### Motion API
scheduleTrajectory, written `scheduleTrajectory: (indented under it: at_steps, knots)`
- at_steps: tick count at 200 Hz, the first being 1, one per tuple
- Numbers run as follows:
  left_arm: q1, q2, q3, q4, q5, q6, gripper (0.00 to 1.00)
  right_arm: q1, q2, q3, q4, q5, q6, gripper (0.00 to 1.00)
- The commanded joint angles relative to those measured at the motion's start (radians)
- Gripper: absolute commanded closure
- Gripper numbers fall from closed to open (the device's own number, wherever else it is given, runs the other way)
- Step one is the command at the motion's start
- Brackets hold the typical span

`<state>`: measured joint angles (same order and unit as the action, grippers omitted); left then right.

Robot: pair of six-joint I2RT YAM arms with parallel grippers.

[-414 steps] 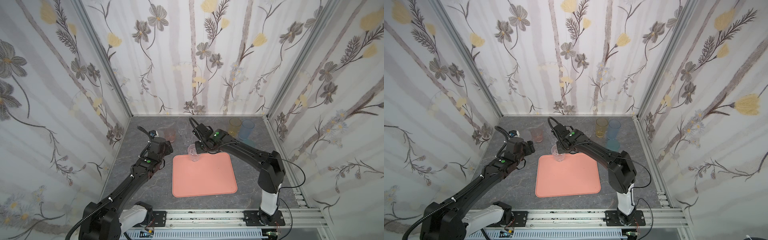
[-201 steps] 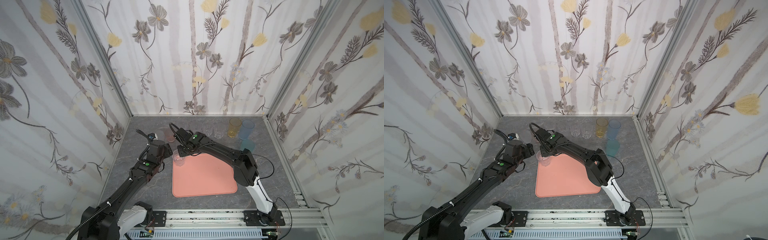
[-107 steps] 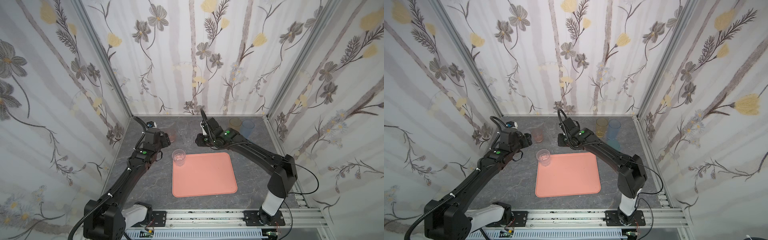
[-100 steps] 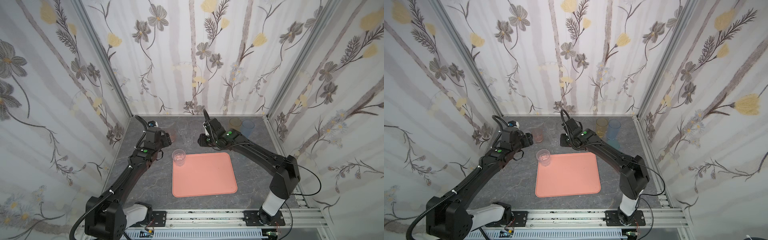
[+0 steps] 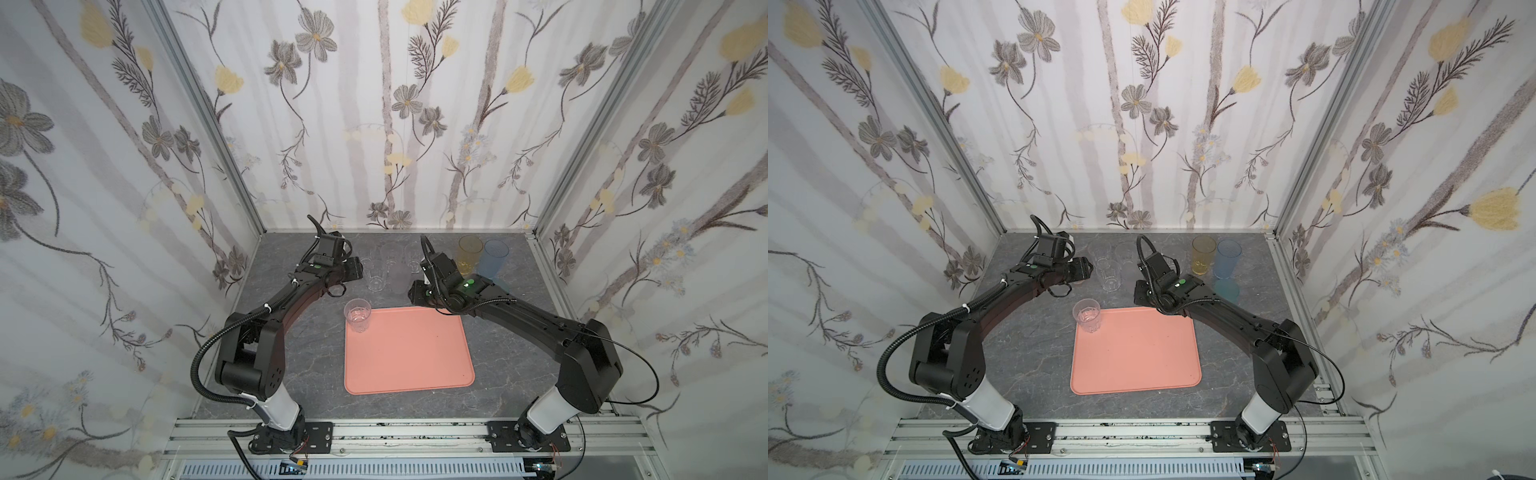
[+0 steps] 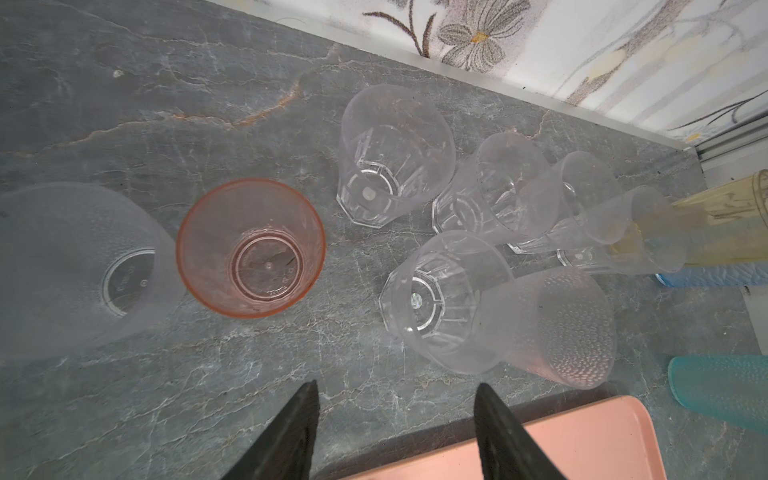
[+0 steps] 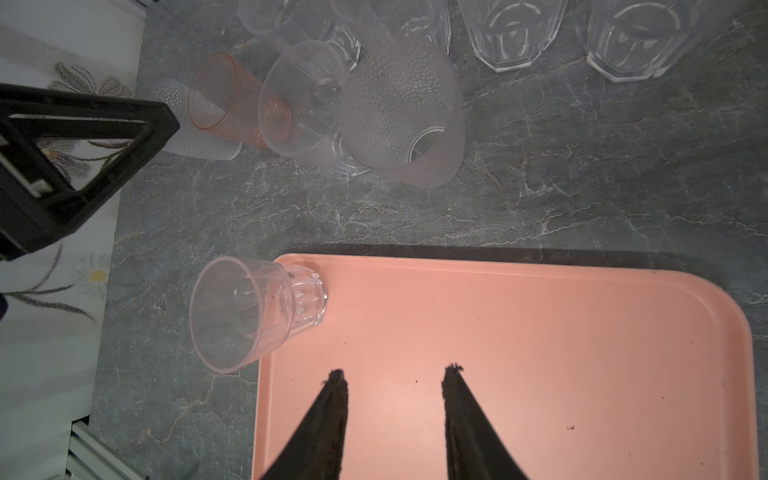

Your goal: Place the glasses into the tray

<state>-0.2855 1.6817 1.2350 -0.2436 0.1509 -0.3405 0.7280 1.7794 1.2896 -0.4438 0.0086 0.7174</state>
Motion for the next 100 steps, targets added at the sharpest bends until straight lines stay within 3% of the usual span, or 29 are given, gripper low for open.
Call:
scheduleTrajectory:
  at_steps: [1, 63, 100]
  knots:
    - [-0.003, 0.052, 0.042, 0.003, 0.020, -0.014, 0.44, 0.001, -0.010, -0.009, 0.042, 0.028, 0.007, 0.61]
    - [-0.039, 0.172, 0.110, 0.003, 0.004, -0.013, 0.51, 0.000, -0.022, -0.025, 0.039, 0.034, 0.001, 0.61]
    - [-0.053, 0.218, 0.142, 0.003, -0.035, 0.001, 0.60, 0.001, -0.025, -0.038, 0.039, 0.035, 0.001, 0.61]
